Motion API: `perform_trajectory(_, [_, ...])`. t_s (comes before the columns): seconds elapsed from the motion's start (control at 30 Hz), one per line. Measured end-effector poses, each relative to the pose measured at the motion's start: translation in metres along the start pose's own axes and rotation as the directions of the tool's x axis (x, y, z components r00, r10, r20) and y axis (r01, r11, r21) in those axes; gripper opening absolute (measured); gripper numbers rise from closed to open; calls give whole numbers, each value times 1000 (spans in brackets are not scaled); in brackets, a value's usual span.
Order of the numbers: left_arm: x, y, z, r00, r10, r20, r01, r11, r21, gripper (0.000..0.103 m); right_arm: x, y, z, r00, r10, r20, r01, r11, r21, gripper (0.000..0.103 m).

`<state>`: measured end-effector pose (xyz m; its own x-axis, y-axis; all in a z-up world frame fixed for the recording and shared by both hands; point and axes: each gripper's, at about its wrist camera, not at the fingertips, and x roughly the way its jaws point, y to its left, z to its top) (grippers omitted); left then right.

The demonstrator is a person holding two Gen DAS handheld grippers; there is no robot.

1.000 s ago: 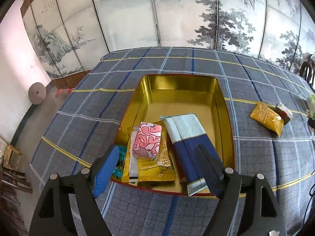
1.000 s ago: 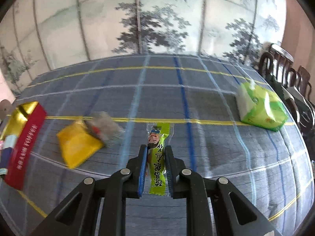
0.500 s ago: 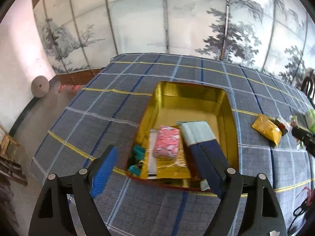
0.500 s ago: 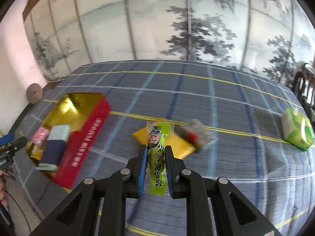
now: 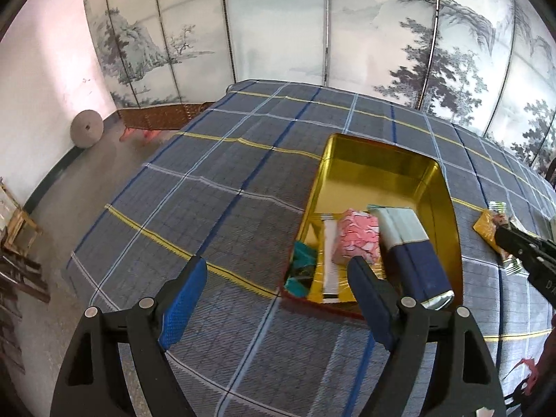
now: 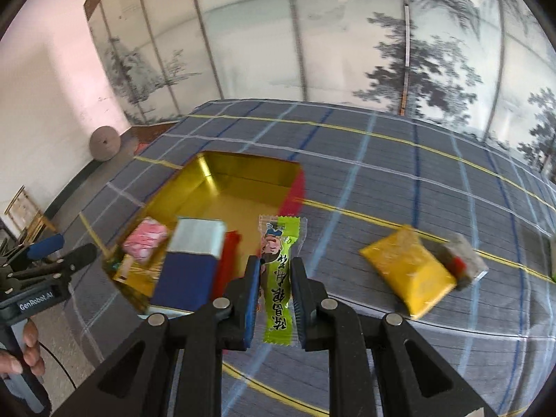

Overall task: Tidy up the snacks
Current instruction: 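Lower the stick snack into the tin and open the right gripper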

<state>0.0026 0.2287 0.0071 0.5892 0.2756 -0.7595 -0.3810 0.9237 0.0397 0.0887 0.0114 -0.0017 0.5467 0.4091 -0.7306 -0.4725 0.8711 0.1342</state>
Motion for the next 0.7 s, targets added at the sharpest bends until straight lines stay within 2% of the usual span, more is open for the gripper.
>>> perform_trajectory(0.3, [1, 17, -3, 1000, 13, -13, -14, 1000, -17, 80, 24, 43, 2, 999, 10, -41, -13, 997, -74, 18])
perform_trajectory(0.7, [1, 30, -4, 999, 26, -21, -27, 999, -30, 80, 47, 68, -2, 995, -2, -101, -8, 996, -93, 18])
